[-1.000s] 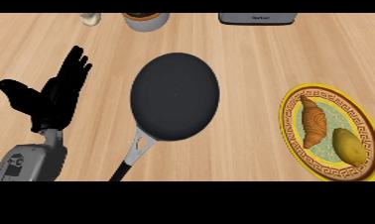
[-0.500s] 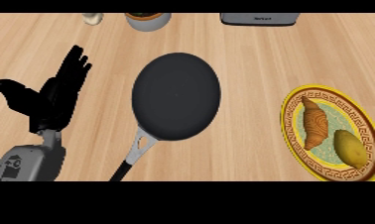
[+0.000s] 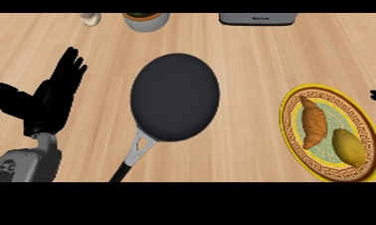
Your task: Pick the lemon from the plate and place it in the pan
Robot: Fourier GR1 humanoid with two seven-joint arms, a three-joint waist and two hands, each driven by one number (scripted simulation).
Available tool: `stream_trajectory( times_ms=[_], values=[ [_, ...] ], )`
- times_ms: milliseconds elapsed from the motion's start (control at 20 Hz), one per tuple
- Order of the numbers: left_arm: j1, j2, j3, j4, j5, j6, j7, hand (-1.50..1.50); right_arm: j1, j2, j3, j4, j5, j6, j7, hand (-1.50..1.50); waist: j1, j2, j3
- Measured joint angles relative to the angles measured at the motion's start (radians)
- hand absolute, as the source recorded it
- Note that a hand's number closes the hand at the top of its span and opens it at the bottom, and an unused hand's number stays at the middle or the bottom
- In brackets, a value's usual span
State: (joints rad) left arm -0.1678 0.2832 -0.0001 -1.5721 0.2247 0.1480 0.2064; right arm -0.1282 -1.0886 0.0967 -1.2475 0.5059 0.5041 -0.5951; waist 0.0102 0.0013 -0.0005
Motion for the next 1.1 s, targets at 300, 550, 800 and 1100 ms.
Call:
stream_trajectory(
  times_ms=[300,550,800,1100],
  values=[
    [0.017,-0.023,0.005,0.003,-0.018,-0.001,-0.018,0.00,0.051,0.007,0.017,-0.100,0.112,-0.051,0.037,-1.50,-0.011,-0.002,0.000],
    [0.022,-0.022,0.023,-0.001,-0.025,-0.012,-0.010,0.00,0.106,0.007,-0.036,-0.218,0.153,-0.035,0.097,-1.50,-0.016,-0.003,0.000],
    [0.030,-0.038,0.027,-0.004,-0.037,-0.026,-0.008,0.00,0.137,0.093,-0.047,-0.314,0.198,-0.009,0.165,-1.50,-0.015,-0.003,0.000],
    [0.027,-0.044,0.041,-0.031,-0.044,-0.039,0.017,0.00,0.114,0.177,-0.038,-0.350,0.274,0.057,0.251,-1.50,-0.011,-0.002,0.000]
  ],
)
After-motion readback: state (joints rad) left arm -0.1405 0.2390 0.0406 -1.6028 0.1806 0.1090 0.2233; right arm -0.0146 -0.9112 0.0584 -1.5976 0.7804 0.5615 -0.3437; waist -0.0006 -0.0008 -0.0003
